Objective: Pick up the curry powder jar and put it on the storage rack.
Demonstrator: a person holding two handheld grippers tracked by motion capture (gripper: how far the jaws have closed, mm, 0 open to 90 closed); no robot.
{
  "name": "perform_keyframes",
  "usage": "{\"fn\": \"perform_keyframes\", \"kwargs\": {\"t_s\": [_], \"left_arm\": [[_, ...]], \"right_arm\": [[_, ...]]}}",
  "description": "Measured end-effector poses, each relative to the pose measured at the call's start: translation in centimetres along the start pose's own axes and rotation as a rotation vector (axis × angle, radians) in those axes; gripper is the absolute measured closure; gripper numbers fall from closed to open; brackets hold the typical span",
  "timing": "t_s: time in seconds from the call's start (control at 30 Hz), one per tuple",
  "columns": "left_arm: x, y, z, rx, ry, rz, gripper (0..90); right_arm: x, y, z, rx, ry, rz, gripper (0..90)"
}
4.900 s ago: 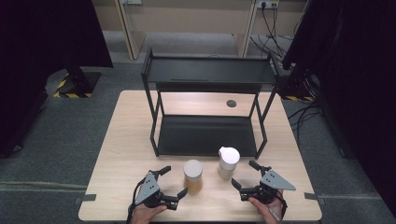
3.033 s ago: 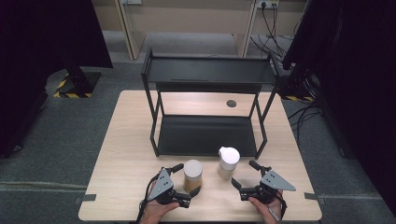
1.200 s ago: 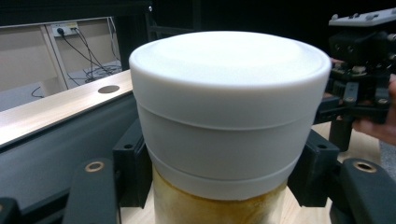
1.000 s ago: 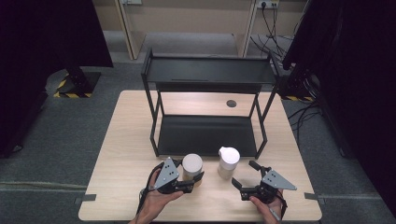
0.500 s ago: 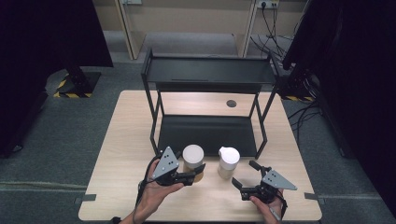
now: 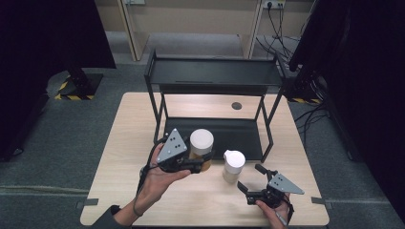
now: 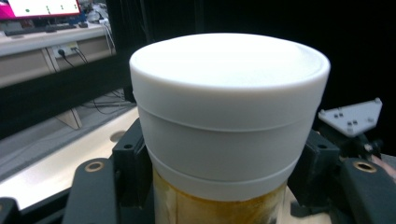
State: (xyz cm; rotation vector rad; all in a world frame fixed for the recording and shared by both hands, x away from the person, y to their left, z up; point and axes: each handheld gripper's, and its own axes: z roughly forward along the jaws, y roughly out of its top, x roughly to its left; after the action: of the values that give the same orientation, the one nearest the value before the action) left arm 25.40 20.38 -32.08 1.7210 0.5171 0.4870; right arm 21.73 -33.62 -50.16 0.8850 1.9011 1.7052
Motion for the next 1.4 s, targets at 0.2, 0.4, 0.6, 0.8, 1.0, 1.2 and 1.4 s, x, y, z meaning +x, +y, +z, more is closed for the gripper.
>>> {"fn": "perform_keyframes", "kwargs": {"t_s": [0.2,0.4,0.6,0.8,1.0,1.2,1.4], "left_arm": [[0.7,3.5,0.2,-0.003,0.006,0.01,34.9],[1.6,5.6,0.5,-0.001,0.021,0.0,34.9],[2.3,7.9,0.5,0.009,0.053,-0.005,34.9],[3.4,9.9,0.0,-0.003,0.082,-0.011,34.8],[4.1,11.7,-0.4,0.004,0.114,-0.012,34.8],[5.1,14.0,-0.6,0.008,0.156,-0.029,34.9],[5.8,15.7,0.0,0.013,0.193,-0.04,34.9]], "right_arm": [[0.0,0.0,0.0,-0.001,0.001,0.001,0.4],[0.0,0.0,0.0,0.0,0.001,0.001,0.4],[-0.1,-0.1,0.0,-0.004,0.002,0.01,0.4],[-0.1,-0.1,0.0,-0.005,0.004,0.011,0.4],[-0.1,-0.1,0.0,-0.002,0.003,0.01,0.4],[-0.1,-0.1,0.0,-0.002,0.003,0.009,0.4],[-0.1,-0.1,0.0,-0.003,0.003,0.009,0.4]]}}
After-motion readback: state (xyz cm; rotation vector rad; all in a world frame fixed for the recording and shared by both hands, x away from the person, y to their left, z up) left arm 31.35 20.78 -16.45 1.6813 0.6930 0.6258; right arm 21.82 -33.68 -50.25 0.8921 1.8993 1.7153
